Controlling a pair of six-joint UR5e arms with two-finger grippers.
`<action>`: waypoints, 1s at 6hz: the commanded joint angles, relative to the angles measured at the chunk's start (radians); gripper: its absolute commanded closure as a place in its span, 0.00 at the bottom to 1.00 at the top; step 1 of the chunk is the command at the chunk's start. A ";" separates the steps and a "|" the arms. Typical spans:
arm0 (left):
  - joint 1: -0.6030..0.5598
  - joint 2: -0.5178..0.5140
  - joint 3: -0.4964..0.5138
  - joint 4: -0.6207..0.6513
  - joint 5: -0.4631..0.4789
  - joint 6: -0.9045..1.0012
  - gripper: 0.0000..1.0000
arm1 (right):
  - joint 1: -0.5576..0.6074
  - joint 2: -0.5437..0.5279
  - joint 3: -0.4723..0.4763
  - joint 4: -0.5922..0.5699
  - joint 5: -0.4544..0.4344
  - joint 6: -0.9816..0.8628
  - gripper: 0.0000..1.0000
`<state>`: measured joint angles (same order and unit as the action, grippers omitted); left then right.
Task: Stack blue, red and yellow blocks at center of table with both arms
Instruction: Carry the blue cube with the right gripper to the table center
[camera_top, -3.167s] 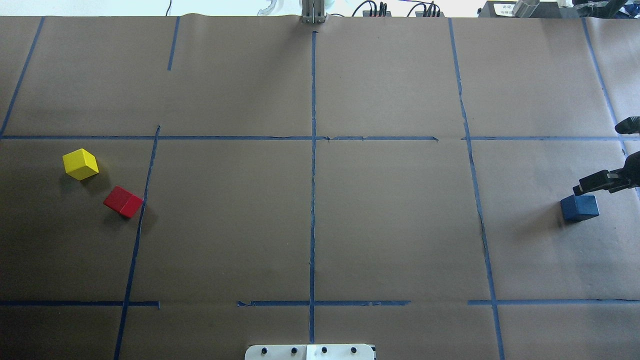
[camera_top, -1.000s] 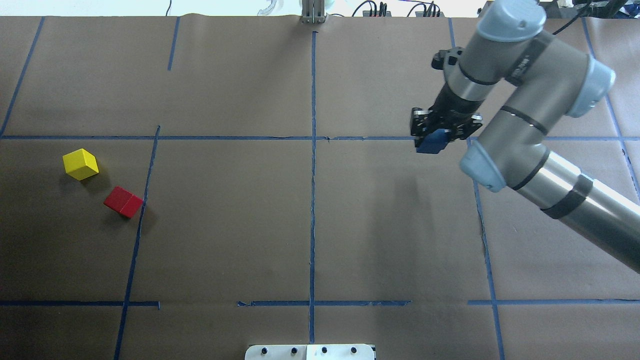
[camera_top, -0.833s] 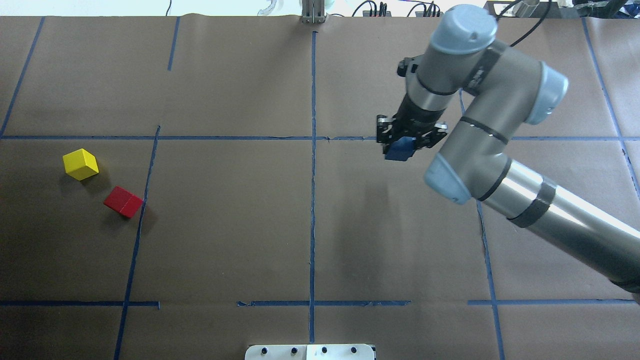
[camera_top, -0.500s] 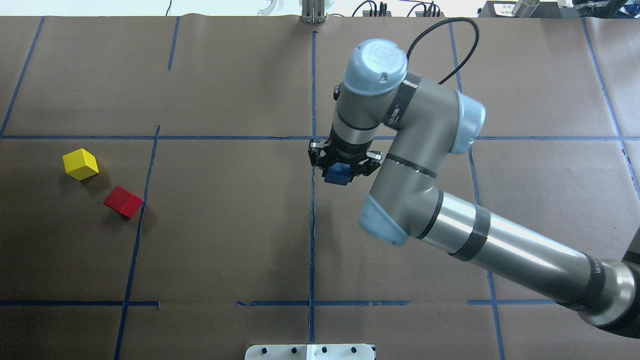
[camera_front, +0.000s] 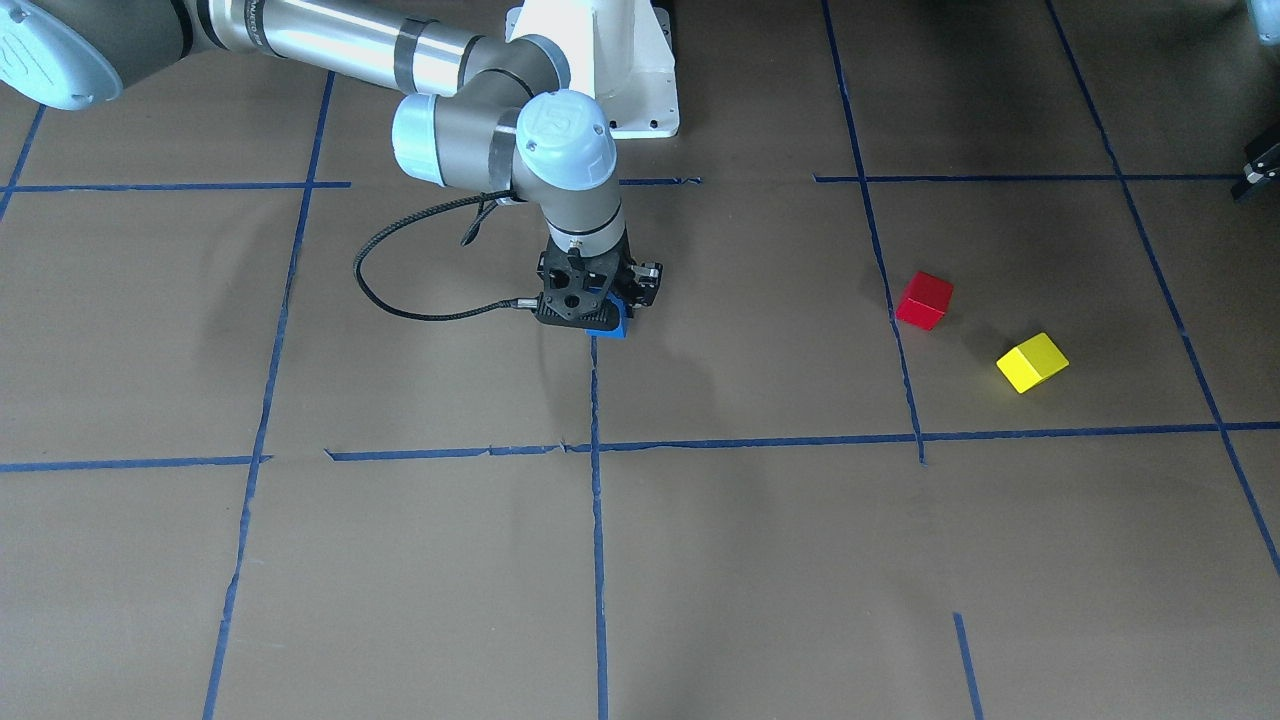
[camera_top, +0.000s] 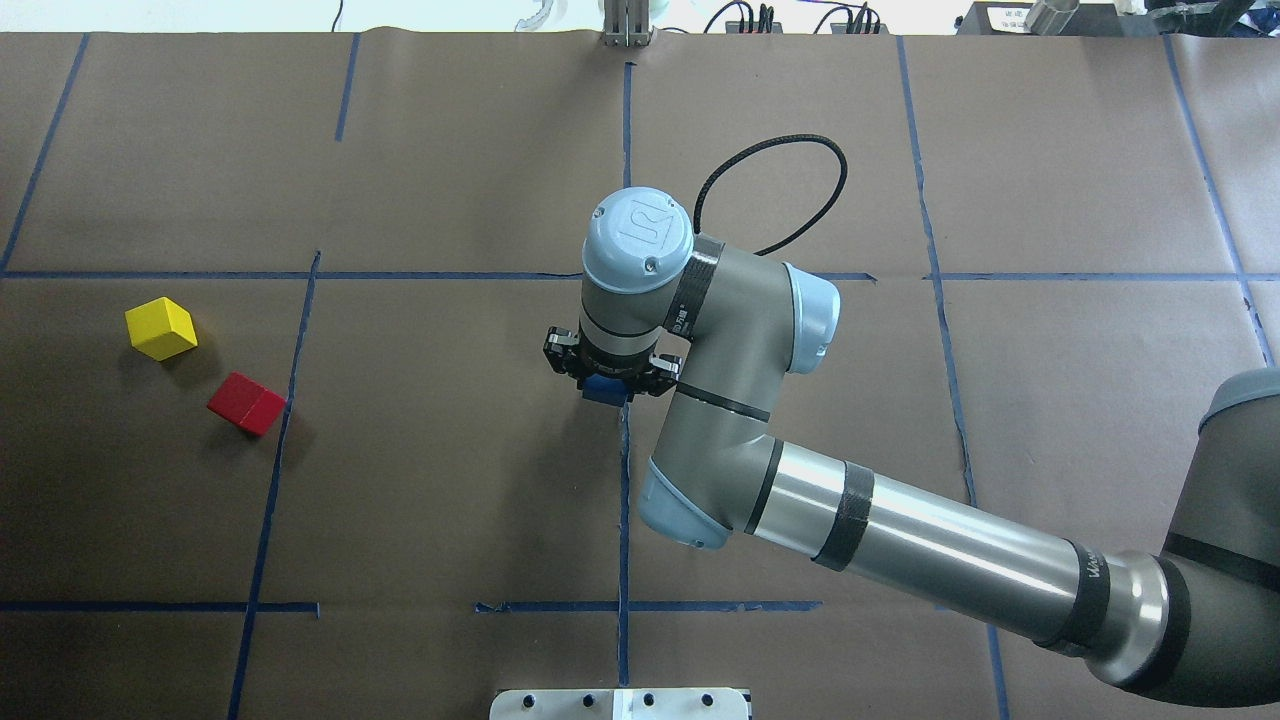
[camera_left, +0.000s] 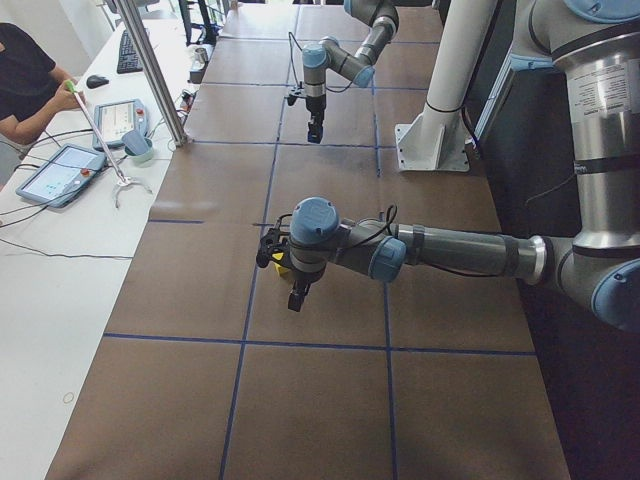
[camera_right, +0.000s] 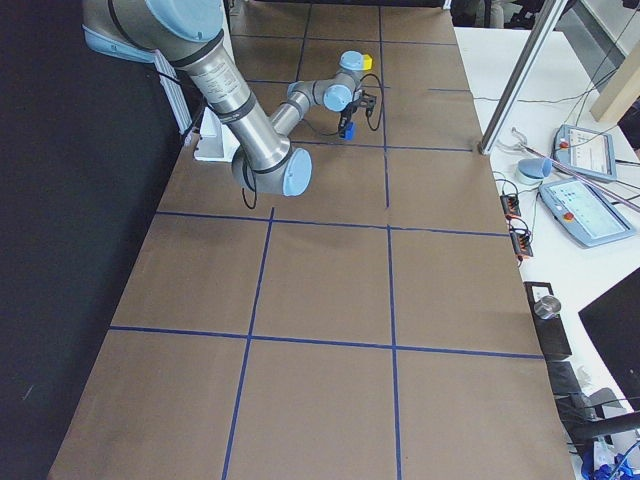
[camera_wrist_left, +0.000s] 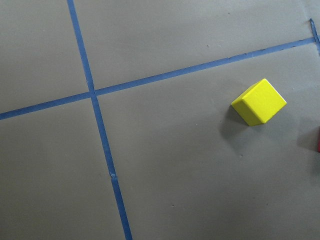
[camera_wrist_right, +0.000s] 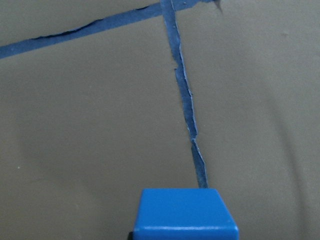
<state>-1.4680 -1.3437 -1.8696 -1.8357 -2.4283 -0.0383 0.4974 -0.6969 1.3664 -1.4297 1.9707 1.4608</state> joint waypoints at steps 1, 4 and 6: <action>0.000 0.009 -0.002 -0.013 -0.002 -0.002 0.00 | -0.003 -0.009 -0.013 0.002 -0.016 -0.002 1.00; 0.000 0.009 -0.002 -0.013 -0.002 -0.002 0.00 | -0.003 -0.013 -0.016 -0.001 -0.032 -0.005 0.65; 0.049 0.008 0.001 -0.042 0.000 -0.012 0.00 | -0.003 -0.012 -0.004 -0.023 -0.053 -0.004 0.00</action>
<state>-1.4513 -1.3356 -1.8705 -1.8592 -2.4294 -0.0431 0.4940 -0.7088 1.3571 -1.4431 1.9227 1.4570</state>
